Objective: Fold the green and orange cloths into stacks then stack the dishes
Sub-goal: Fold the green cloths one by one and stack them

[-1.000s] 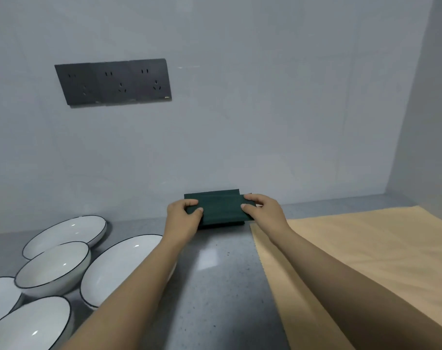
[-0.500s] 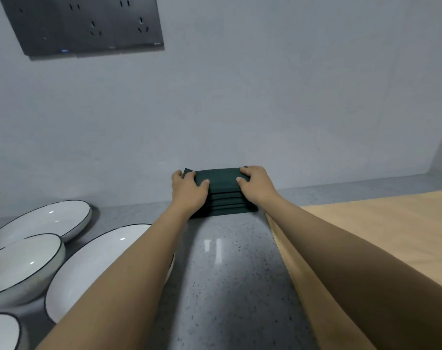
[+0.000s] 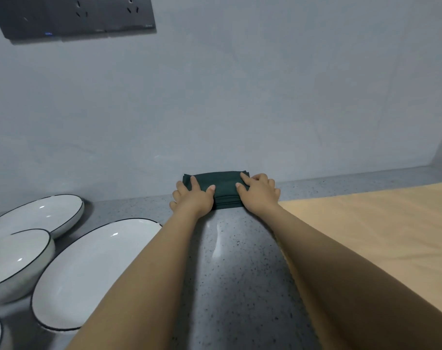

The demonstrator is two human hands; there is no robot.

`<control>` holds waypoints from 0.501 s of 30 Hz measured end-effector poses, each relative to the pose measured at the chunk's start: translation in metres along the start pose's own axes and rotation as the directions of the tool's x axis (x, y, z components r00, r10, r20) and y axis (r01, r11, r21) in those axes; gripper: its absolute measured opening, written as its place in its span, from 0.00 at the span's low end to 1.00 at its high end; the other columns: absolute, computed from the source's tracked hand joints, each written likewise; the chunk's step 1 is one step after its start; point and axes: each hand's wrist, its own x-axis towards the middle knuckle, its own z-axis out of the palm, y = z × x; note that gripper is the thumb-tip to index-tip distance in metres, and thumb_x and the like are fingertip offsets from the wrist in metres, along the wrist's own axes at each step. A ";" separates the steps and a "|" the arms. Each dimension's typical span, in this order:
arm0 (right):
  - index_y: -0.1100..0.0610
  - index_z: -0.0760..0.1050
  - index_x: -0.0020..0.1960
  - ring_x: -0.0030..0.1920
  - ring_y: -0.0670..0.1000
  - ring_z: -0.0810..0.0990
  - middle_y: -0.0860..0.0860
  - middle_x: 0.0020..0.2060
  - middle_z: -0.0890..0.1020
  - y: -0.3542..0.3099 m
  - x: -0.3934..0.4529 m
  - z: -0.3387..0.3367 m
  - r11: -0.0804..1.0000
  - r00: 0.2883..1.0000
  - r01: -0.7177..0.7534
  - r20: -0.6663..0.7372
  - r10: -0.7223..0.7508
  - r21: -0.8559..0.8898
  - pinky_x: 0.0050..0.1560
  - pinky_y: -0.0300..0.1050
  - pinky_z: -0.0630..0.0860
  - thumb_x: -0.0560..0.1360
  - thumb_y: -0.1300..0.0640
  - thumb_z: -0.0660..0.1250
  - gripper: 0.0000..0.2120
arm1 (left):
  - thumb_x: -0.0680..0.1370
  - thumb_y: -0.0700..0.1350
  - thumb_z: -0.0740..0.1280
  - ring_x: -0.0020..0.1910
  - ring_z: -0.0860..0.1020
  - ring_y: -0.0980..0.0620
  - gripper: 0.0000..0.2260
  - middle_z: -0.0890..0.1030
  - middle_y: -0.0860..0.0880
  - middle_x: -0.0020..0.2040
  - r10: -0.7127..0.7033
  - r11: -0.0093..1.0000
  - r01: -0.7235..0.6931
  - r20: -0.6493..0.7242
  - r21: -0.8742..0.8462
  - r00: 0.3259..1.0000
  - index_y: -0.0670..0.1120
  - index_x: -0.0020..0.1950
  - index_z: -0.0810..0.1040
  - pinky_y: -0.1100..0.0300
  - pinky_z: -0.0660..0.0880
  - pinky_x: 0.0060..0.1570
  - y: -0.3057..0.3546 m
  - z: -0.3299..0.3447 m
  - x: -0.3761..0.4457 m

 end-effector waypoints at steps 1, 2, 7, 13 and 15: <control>0.45 0.59 0.75 0.67 0.53 0.61 0.51 0.67 0.64 0.002 -0.001 0.004 1.000 1.000 -0.006 0.010 0.006 0.023 0.65 0.48 0.58 0.80 0.43 0.52 0.23 | 0.81 0.62 0.46 0.76 0.47 0.42 0.31 0.41 0.42 0.78 -0.005 1.000 0.005 0.000 0.006 1.000 0.50 0.78 0.41 0.47 0.49 0.72 -0.002 0.004 -0.001; 0.45 0.60 0.75 0.67 0.53 0.62 0.51 0.67 0.65 0.003 -0.001 0.004 0.999 1.000 -0.008 0.005 0.008 0.033 0.66 0.48 0.58 0.80 0.43 0.51 0.23 | 0.81 0.62 0.46 0.75 0.48 0.43 0.30 0.42 0.43 0.78 -0.003 1.000 0.003 -0.016 0.010 1.000 0.50 0.78 0.42 0.47 0.50 0.71 -0.001 0.004 -0.003; 0.47 0.58 0.75 0.68 0.54 0.63 0.53 0.69 0.64 -0.001 -0.002 0.005 0.999 0.998 -0.022 0.052 0.021 0.029 0.67 0.49 0.58 0.81 0.44 0.50 0.23 | 0.81 0.62 0.46 0.74 0.52 0.42 0.30 0.45 0.42 0.77 -0.008 1.000 0.008 -0.043 0.005 0.999 0.49 0.79 0.43 0.47 0.52 0.71 -0.004 0.007 -0.004; 0.44 0.58 0.75 0.69 0.57 0.65 0.54 0.71 0.63 -0.007 -0.001 -0.009 0.979 0.997 -0.065 0.061 0.054 0.191 0.68 0.53 0.58 0.81 0.41 0.49 0.24 | 0.80 0.61 0.53 0.73 0.54 0.41 0.28 0.50 0.41 0.76 0.015 0.973 -0.059 -0.191 -0.223 0.982 0.50 0.77 0.57 0.46 0.56 0.72 0.002 -0.005 -0.010; 0.42 0.57 0.75 0.69 0.57 0.66 0.54 0.71 0.65 -0.006 -0.001 -0.010 0.970 0.999 -0.047 0.037 0.039 0.240 0.68 0.54 0.59 0.80 0.41 0.49 0.23 | 0.80 0.60 0.54 0.73 0.54 0.40 0.27 0.50 0.42 0.76 0.007 0.953 -0.073 -0.221 -0.293 0.975 0.51 0.77 0.58 0.46 0.56 0.72 0.004 -0.008 -0.012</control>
